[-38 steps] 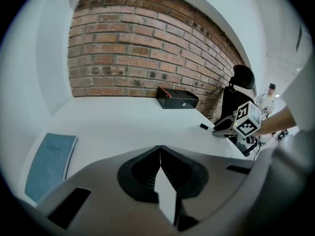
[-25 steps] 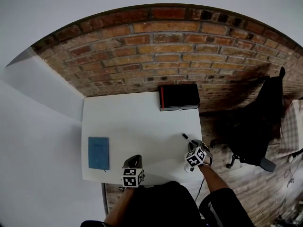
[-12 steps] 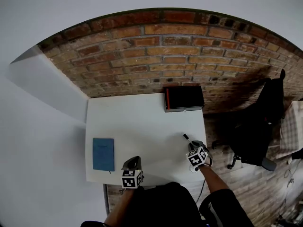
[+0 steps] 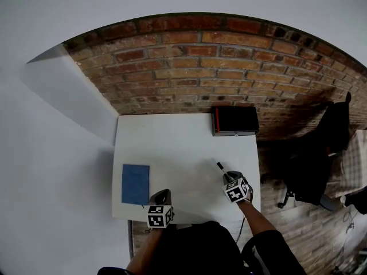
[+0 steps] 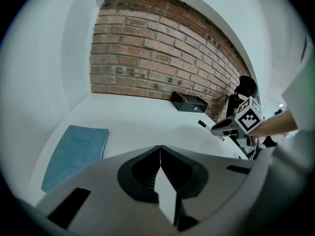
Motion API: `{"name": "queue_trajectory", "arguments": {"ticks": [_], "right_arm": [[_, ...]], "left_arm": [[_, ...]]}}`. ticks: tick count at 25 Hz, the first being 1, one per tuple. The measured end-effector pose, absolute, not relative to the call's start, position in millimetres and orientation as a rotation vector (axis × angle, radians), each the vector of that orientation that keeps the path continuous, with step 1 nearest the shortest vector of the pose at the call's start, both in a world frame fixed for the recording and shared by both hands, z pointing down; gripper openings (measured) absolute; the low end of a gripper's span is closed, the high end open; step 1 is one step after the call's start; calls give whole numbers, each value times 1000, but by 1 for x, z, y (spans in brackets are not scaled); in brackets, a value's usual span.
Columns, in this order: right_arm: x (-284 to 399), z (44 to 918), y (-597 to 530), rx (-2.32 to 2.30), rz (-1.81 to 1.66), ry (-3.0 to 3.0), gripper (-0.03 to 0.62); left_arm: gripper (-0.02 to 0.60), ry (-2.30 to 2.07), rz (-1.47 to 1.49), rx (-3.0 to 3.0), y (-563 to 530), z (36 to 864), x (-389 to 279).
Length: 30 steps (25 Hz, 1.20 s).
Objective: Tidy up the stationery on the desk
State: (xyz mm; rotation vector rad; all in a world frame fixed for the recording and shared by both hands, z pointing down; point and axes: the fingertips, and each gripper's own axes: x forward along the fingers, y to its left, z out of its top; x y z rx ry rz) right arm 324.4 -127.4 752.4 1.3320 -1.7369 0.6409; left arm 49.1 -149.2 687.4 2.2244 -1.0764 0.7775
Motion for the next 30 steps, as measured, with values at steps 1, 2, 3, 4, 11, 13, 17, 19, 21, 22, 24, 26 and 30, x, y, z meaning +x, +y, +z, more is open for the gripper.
{"name": "queue_trajectory", "arguments": {"ticks": [1, 2, 3, 4, 11, 13, 17, 19, 21, 22, 24, 26, 30], "right_arm": [[318, 750, -130, 1323, 636, -1744, 81], [312, 749, -132, 1316, 633, -1752, 81], [305, 747, -134, 1310, 635, -1760, 81], [299, 746, -136, 1306, 639, -1767, 81], [255, 738, -149, 1312, 711, -1825, 80], [241, 735, -153, 1309, 726, -1843, 80], [215, 730, -161, 1317, 771, -1881, 80], [202, 729, -164, 1325, 804, -1897, 80], [190, 727, -166, 1332, 832, -1913, 80], [185, 726, -167, 1333, 844, -1921, 80], [173, 723, -168, 1333, 870, -1939, 80], [161, 717, -171, 1331, 889, -1959, 80], [138, 710, -174, 1331, 941, -1992, 80]], "left_arm": [[15, -1079, 774, 2222, -150, 687, 45], [15, -1081, 771, 2219, -150, 687, 40], [15, -1085, 767, 2218, -151, 686, 36], [15, -1088, 764, 2215, -152, 686, 31], [15, -1100, 745, 2201, -157, 685, 4], [15, -1104, 741, 2198, -158, 684, -3], [15, -1114, 732, 2190, -160, 683, -19], [15, -1119, 726, 2185, -159, 683, -27], [15, -1123, 723, 2178, -158, 684, -35], [15, -1125, 721, 2176, -157, 684, -39], [15, -1128, 717, 2171, -156, 684, -45], [15, -1132, 710, 2165, -154, 684, -52], [15, -1142, 697, 2157, -153, 682, -66]]}}
